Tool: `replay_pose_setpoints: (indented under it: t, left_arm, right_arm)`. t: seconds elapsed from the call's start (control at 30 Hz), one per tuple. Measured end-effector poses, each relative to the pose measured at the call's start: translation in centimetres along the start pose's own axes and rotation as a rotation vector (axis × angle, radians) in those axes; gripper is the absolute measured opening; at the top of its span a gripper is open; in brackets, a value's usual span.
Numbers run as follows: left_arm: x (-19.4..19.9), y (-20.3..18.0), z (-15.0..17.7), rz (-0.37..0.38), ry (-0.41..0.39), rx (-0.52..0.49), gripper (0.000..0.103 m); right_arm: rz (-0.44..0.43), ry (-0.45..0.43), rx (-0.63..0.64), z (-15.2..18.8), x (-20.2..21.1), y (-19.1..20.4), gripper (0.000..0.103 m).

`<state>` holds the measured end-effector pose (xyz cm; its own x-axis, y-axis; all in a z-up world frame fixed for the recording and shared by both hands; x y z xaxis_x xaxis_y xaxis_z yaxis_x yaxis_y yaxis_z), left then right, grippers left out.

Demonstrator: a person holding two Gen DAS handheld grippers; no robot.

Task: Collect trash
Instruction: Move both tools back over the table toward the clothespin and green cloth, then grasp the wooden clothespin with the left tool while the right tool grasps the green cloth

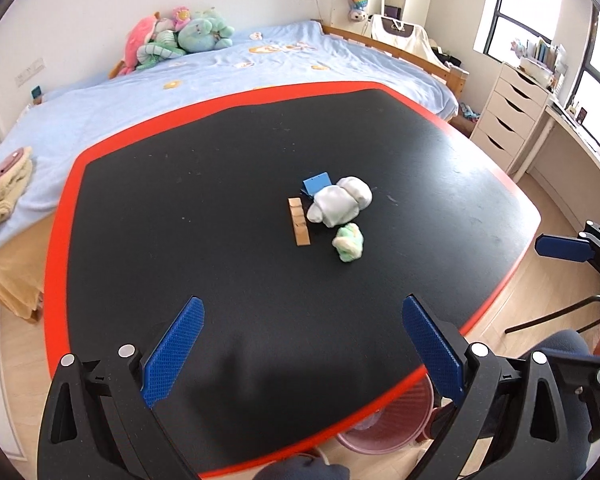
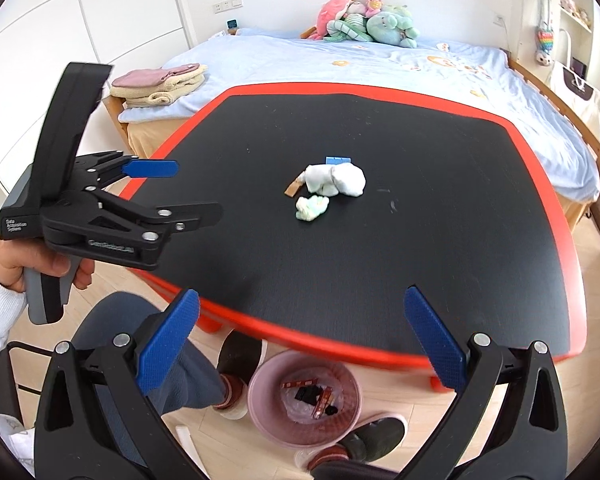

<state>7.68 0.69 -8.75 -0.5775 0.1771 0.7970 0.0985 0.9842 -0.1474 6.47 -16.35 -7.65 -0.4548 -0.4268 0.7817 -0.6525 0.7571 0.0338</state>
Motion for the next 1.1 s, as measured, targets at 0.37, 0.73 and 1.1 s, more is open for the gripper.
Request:
replay_pose_setpoints:
  t: [0.37, 0.73, 1.1]
  left_arm:
    - [-6.2, 2.4, -2.1, -0.014, 0.083, 0.027, 0.095]
    - [-9.6, 3.9, -3.0, -0.06, 0.096, 0.007, 0.095]
    - [-10.2, 4.0, -4.5, -0.068, 0.066, -0.029, 0.068]
  right_arm:
    - [-0.026, 0.054, 0.034, -1.9, -6.3, -0.4, 0.1]
    - [-0.033, 0.052, 0.047, -3.3, -10.1, -0.8, 0.1]
    - [-0.018, 0.051, 0.076, -4.5, -13.3, -0.7, 0.07]
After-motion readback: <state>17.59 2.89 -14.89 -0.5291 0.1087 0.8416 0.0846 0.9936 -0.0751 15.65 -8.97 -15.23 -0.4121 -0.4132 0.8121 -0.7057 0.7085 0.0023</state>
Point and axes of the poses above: each gripper's, at about its wrist camera, not at the fingertips, and x roughly against the way its jaws point, y to its left, z to its underside, the point moved 4 cm from there along -x, roughly the way its jaws point, and after that the axes turned 6 degrees about z, right-handed, at the moved point
